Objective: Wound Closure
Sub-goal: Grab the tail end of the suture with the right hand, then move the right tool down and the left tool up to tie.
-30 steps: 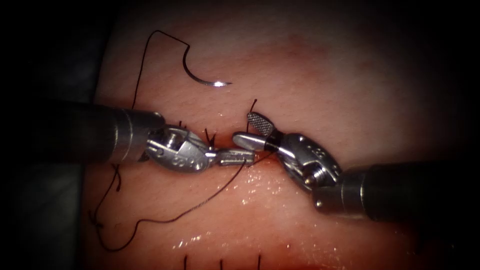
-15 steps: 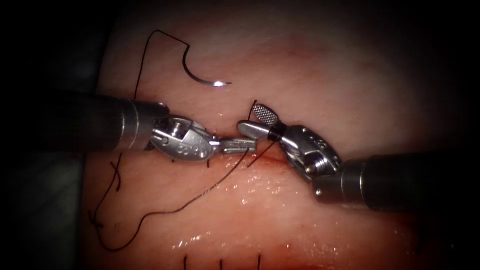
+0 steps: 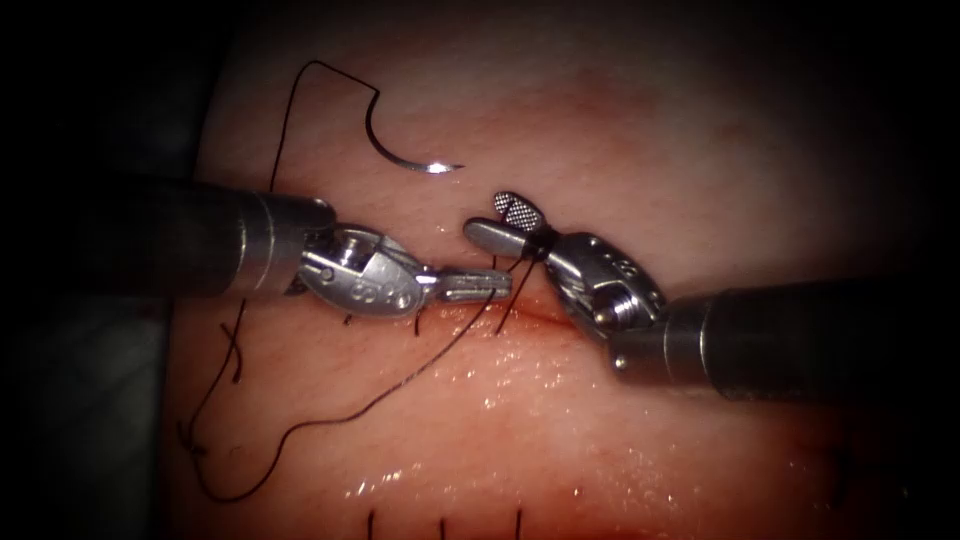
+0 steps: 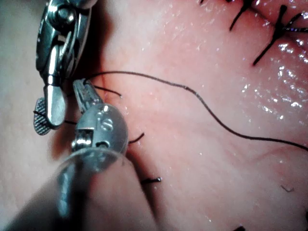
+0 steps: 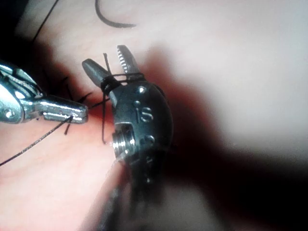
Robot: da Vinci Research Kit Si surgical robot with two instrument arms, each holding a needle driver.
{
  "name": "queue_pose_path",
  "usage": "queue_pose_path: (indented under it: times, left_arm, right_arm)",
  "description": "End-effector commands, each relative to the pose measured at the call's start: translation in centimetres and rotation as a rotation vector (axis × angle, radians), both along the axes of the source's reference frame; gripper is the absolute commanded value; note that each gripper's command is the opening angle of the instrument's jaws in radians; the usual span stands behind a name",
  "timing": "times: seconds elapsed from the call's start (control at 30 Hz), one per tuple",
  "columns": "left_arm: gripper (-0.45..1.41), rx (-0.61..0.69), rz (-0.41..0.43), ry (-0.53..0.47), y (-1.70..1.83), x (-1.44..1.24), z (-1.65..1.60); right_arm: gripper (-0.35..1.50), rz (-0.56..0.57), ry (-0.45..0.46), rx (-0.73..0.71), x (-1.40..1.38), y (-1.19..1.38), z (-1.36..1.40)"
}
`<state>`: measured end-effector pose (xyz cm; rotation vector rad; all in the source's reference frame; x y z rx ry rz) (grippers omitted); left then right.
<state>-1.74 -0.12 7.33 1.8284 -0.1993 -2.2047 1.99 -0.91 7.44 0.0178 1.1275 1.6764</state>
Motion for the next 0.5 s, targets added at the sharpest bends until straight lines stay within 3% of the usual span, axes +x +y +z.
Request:
queue_pose_path:
  times: [0.03, 0.3, 0.5]
  left_arm:
    - [-0.45, -0.002, -0.003, 0.0, 0.0, -0.05, 0.06]
    - [-0.45, 0.019, -0.016, 0.02, 0.08, 0.11, 0.09]
    - [-0.45, 0.065, -0.046, 0.036, 0.25, 0.19, 0.11]
  right_arm:
    - [-0.35, -0.009, -0.005, 0.007, 0.08, -0.03, 0.04]
    - [-0.35, 0.009, -0.029, 0.049, 0.18, -0.31, -0.07]
    - [-0.35, -0.004, -0.07, -0.019, 0.23, -0.53, -0.13]
